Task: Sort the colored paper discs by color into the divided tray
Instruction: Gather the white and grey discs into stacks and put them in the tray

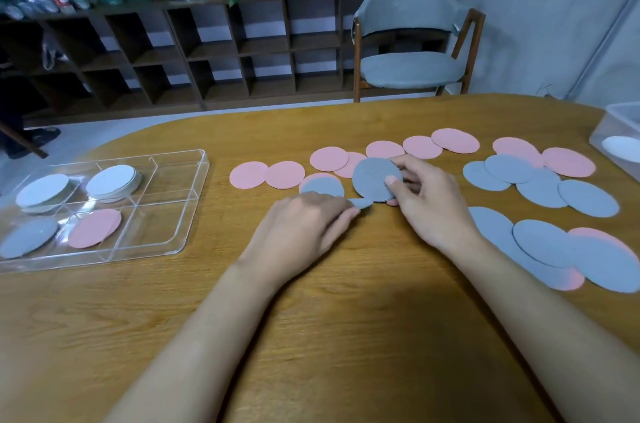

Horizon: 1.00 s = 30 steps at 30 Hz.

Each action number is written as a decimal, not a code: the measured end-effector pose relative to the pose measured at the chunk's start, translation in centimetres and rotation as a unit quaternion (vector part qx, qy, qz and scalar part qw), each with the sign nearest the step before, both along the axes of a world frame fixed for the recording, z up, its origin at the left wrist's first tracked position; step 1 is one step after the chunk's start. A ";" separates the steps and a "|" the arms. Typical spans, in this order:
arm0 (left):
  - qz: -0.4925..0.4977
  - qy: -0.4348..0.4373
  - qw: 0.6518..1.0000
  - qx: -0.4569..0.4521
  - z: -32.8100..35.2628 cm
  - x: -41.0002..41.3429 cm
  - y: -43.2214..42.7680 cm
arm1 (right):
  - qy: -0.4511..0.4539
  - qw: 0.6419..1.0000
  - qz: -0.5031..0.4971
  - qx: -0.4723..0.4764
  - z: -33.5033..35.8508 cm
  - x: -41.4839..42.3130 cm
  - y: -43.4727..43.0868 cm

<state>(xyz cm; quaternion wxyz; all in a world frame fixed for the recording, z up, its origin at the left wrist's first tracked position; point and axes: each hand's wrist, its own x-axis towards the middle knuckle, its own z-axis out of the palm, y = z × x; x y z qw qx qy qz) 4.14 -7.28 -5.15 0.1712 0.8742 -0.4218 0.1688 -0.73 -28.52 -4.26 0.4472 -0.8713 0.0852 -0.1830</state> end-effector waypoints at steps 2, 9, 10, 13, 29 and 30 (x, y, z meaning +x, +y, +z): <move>0.000 -0.002 0.999 -0.053 0.2 -0.2 -0.1 | -0.003 1.000 0.018 0.024 -0.2 0.1 0.3; 0.018 0.126 0.971 -0.203 -0.1 0.0 -0.4 | 0.008 0.997 0.057 0.057 -0.4 0.1 0.8; 0.033 0.148 0.963 -0.221 -0.2 -0.1 -0.5 | 0.010 0.996 0.065 0.052 -0.3 0.0 0.9; 0.074 0.188 0.941 -0.272 -0.3 0.1 -0.6 | 0.026 0.996 0.086 0.026 -0.1 -0.2 1.3; 0.103 0.156 0.971 -0.149 -1.1 1.4 0.2 | -0.016 0.998 0.053 -0.025 -0.8 -0.1 1.1; 0.110 0.171 0.969 -0.140 -1.2 1.4 0.3 | -0.019 0.999 0.043 -0.024 -0.8 -0.1 1.0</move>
